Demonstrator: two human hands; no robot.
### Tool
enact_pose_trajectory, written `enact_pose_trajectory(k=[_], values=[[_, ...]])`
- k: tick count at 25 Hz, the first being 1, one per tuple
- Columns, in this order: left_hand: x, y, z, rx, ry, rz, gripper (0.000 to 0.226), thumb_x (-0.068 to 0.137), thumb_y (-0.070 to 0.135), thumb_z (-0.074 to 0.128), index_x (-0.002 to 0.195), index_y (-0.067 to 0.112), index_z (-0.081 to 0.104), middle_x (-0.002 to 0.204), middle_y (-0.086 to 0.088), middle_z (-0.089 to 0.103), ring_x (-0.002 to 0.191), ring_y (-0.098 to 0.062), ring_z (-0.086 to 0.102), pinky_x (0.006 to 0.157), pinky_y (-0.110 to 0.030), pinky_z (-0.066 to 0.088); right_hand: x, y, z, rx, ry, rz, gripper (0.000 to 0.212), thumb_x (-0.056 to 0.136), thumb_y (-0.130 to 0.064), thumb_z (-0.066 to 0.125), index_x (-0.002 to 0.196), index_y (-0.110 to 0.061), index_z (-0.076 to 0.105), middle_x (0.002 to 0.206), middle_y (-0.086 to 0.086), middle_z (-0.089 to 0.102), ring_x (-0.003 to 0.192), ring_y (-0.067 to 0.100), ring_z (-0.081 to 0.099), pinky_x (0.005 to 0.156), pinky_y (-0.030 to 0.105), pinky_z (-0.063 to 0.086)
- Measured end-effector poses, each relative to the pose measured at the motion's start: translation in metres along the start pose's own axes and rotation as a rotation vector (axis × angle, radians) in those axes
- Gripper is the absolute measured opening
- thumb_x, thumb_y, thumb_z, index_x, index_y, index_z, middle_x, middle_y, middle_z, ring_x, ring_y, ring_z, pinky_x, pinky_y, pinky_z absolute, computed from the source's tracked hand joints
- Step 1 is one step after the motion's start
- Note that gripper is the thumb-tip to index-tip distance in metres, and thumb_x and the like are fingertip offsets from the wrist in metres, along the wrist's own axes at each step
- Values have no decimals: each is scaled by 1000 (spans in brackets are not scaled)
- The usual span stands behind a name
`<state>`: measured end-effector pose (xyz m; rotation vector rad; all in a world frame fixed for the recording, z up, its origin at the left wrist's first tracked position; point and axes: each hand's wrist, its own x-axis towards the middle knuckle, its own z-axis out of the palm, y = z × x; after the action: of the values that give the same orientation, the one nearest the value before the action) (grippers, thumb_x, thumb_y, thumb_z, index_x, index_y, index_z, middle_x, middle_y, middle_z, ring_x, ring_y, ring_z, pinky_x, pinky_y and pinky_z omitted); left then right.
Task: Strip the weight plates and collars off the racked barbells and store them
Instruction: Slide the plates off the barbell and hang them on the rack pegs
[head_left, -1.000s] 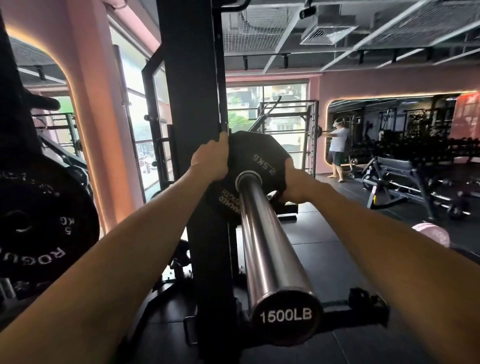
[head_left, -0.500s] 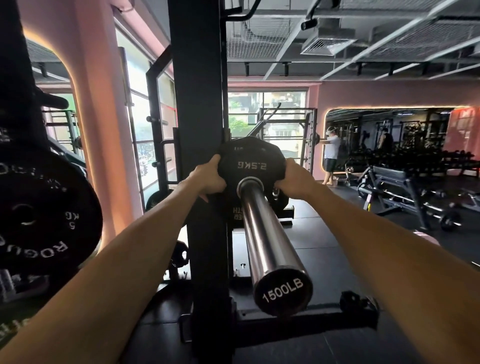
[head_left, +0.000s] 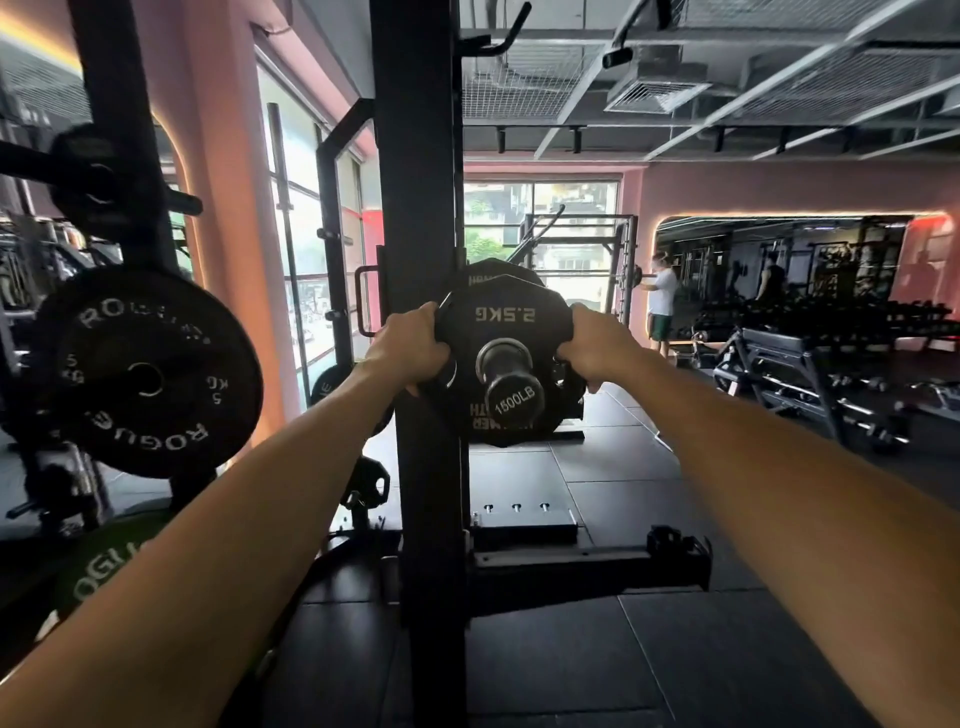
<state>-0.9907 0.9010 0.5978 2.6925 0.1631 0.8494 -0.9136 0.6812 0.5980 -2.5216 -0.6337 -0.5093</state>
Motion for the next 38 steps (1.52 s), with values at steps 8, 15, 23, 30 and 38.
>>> enact_pose_trajectory(k=[8,15,23,30,38], values=[[-142,52,-83,34,37,85,36,81,10,59,117,12,56,83,-1,57,81,-25,57,70,-31,43,-157,-37,-66,20,-59,-34,20,87,-11,51,105,-9,44,78,12,60,48,31,68,68,40,58],[-226,43,-172,51,38,43,34,85,9,58,119,9,55,92,-6,60,88,-26,58,76,-32,44,-224,-116,-92,17,-73,-88,18,88,-15,53,101,-8,44,76,17,66,46,29,67,69,47,58],[-286,-65,-284,95,105,15,33,84,13,60,117,10,58,106,-13,67,99,-32,62,86,-39,47,-253,-271,-67,-7,-66,-179,15,90,-19,57,90,-12,44,68,16,68,45,25,66,57,36,54],[-313,-232,-388,171,122,13,39,80,16,63,118,12,57,110,-18,66,103,-38,60,81,-37,46,-267,-452,-3,55,-72,-219,17,87,-16,59,93,-12,44,70,11,60,48,23,60,56,34,54],[-303,-358,-454,180,114,11,37,84,19,62,120,13,58,107,-12,67,101,-33,62,82,-36,44,-240,-582,55,102,-141,-209,18,91,-17,58,100,-7,45,77,18,62,46,27,59,46,30,47]])
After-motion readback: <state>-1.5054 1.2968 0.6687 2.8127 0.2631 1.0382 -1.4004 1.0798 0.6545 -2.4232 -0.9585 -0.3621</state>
